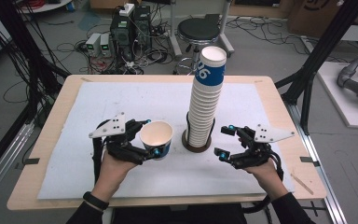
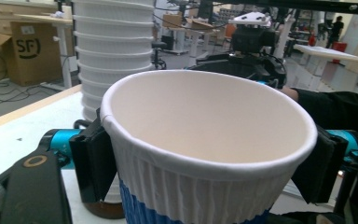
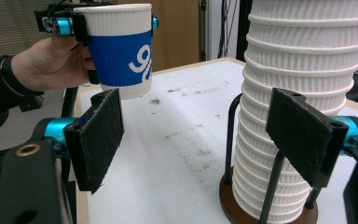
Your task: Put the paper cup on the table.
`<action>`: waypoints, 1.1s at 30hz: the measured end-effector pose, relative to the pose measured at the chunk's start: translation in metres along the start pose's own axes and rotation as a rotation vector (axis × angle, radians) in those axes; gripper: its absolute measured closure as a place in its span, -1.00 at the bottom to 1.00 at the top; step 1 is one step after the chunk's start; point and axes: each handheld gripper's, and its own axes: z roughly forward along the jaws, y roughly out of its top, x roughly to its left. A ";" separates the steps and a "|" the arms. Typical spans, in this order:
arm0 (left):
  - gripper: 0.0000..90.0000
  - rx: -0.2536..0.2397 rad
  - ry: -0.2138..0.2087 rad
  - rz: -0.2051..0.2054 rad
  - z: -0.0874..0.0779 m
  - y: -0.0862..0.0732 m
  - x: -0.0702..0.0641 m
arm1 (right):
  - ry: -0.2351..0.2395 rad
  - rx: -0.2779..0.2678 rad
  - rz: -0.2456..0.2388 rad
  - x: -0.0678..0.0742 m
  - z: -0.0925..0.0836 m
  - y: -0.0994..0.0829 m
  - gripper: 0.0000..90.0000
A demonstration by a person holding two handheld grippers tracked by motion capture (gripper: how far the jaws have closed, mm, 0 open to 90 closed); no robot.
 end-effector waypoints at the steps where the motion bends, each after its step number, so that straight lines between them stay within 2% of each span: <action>1: -0.53 0.001 0.006 -0.001 -0.001 0.000 0.001 | 0.000 0.001 0.000 0.000 0.000 0.000 -0.56; 10: -0.53 0.001 0.081 0.004 -0.016 -0.003 0.015 | -0.017 -0.005 0.004 -0.002 -0.003 0.000 -0.56; 21: -0.53 -0.013 0.204 -0.008 -0.039 -0.008 0.037 | -0.041 -0.008 0.004 -0.005 -0.008 0.001 -0.56; 33: -0.53 -0.045 0.358 -0.018 -0.062 -0.014 0.057 | -0.049 -0.011 0.005 -0.007 -0.011 0.001 -0.56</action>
